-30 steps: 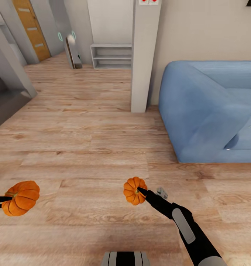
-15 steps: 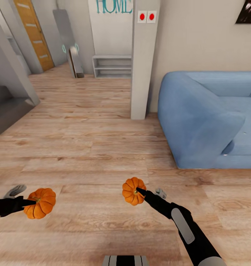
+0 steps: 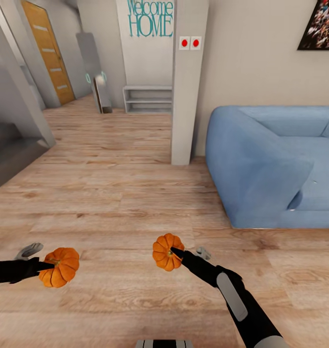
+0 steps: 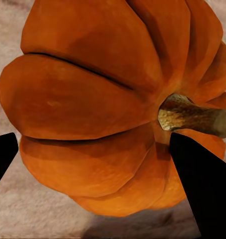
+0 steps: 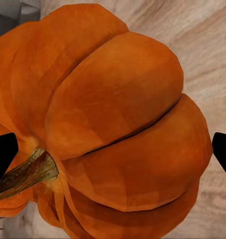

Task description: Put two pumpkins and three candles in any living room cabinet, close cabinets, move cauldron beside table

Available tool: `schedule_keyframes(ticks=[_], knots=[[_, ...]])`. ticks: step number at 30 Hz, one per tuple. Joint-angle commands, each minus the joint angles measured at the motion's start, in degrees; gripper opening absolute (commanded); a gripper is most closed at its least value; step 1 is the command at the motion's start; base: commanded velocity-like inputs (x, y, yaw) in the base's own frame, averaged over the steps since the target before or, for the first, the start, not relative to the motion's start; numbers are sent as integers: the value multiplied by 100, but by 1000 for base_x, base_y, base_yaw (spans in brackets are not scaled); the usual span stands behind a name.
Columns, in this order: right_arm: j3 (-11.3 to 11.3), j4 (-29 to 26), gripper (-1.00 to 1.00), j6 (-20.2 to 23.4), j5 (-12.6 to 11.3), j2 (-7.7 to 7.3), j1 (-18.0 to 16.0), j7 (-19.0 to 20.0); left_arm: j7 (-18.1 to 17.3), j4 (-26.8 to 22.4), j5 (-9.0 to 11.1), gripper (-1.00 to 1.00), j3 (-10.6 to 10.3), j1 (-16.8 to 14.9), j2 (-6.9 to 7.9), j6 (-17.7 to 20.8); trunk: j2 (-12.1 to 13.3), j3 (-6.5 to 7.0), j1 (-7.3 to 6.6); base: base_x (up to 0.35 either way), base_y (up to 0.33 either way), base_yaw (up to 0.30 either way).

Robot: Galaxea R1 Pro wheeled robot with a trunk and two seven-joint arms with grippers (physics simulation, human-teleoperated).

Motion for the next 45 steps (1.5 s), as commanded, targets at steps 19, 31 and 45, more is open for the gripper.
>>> schedule_keyframes(ticks=[19,31,45], knots=[[940,-813,-100,92,-13,88,-16,-3312,2739,-11,-513,-100,-152,-17,-1537,-183,26,422,-49,0,0,0],[1017,-828,-100,564,-2,700,-78,-5021,2749,-23,-522,-100,-137,-46,-1581,-214,324,657,-221,0,0,0],[1372,-823,-100,523,-4,755,-79,-5200,2758,-23,-549,-100,-139,-46,-1584,-229,886,909,-529,0,0,0]])
